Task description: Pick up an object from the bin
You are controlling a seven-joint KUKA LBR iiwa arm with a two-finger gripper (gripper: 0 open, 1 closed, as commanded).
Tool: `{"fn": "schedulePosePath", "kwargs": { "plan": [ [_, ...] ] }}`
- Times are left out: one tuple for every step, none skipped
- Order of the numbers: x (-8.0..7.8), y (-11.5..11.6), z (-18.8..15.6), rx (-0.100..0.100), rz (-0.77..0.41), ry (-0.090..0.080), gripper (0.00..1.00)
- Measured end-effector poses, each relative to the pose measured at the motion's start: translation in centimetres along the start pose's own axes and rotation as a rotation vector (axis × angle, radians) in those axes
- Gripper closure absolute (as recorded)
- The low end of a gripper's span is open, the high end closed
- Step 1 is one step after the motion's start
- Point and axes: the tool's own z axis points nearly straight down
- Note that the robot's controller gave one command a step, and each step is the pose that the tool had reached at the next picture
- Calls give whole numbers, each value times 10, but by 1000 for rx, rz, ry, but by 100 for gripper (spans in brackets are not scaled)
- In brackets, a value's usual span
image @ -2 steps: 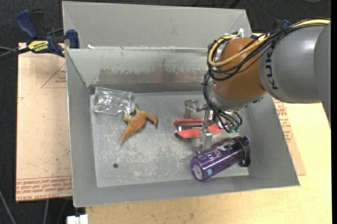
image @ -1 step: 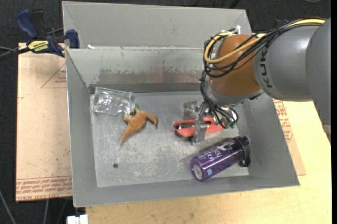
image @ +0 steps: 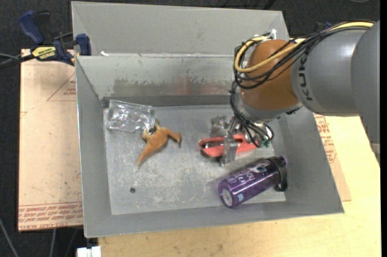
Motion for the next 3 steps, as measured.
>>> {"fn": "schedulePosePath", "kwargs": {
  "plan": [
    [-1, 9, -69, -1, 0, -1, 100],
    [-1, 9, -69, -1, 1, -1, 100],
    [8, 8, -183, -2, 14, -2, 100]
  ]
}}
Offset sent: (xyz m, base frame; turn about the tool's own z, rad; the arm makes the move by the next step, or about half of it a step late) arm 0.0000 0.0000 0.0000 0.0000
